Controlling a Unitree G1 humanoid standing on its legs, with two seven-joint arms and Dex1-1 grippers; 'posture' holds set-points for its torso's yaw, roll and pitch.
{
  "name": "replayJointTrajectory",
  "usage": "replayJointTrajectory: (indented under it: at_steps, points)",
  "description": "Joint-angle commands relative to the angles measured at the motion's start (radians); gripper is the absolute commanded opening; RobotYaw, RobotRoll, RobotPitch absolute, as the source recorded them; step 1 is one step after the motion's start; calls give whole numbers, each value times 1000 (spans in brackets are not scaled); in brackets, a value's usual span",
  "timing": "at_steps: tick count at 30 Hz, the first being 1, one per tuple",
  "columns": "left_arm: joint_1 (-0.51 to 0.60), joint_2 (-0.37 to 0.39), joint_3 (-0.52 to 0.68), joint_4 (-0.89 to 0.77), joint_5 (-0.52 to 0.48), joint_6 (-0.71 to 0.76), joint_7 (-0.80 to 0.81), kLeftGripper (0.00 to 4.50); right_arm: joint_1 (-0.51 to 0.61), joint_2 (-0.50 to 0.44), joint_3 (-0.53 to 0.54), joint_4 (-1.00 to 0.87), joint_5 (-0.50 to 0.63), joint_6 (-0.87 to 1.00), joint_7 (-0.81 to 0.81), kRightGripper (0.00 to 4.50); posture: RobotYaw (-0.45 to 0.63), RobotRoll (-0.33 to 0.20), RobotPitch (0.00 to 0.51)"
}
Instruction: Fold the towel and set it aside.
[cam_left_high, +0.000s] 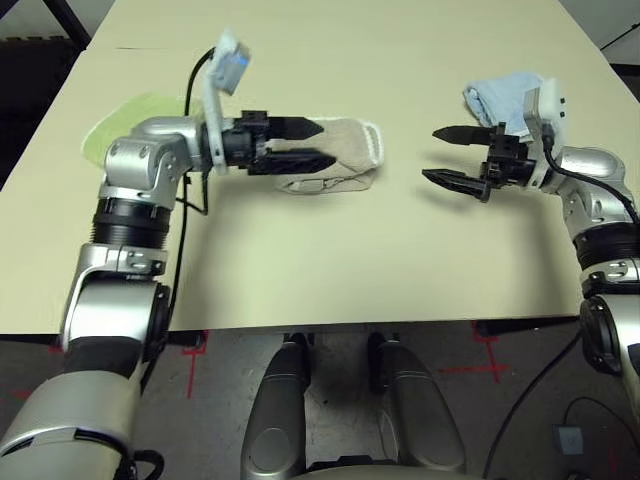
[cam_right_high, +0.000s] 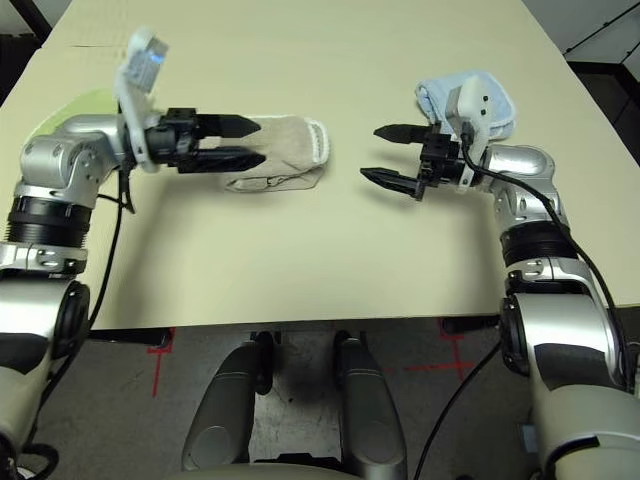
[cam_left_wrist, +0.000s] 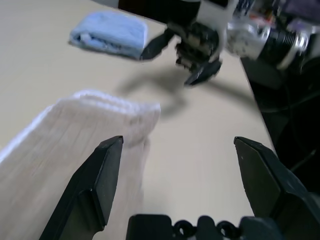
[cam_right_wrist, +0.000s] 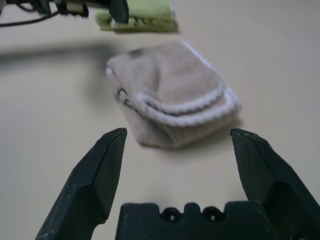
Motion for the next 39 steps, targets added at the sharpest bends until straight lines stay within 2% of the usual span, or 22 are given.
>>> replayJointTrajectory:
  at_steps: [1, 4, 13, 28, 39]
  points:
    - [16, 7, 1, 66, 39, -148, -59, 4499, -9, 0, -5, 2, 3, -4, 23, 4315, 47, 0, 242]
    - [9, 6, 7, 111, 56, -229, -82, 4500, -14, -4, 2, 13, -6, -15, 44, 3555, 49, 0, 245]
    - [-22, -22, 19, 208, 80, -399, -113, 4500, -8, -8, 6, -11, -7, -8, 71, 121, 35, 0, 245]
    - [-63, -56, 25, 346, 137, -635, -97, 4500, 10, 3, 11, -67, 0, 20, 76, 51, 25, 0, 248]
    - [-131, -74, 45, 416, 134, -583, -108, 4500, -2, 23, 8, -95, 8, 51, 72, 51, 27, 0, 244]
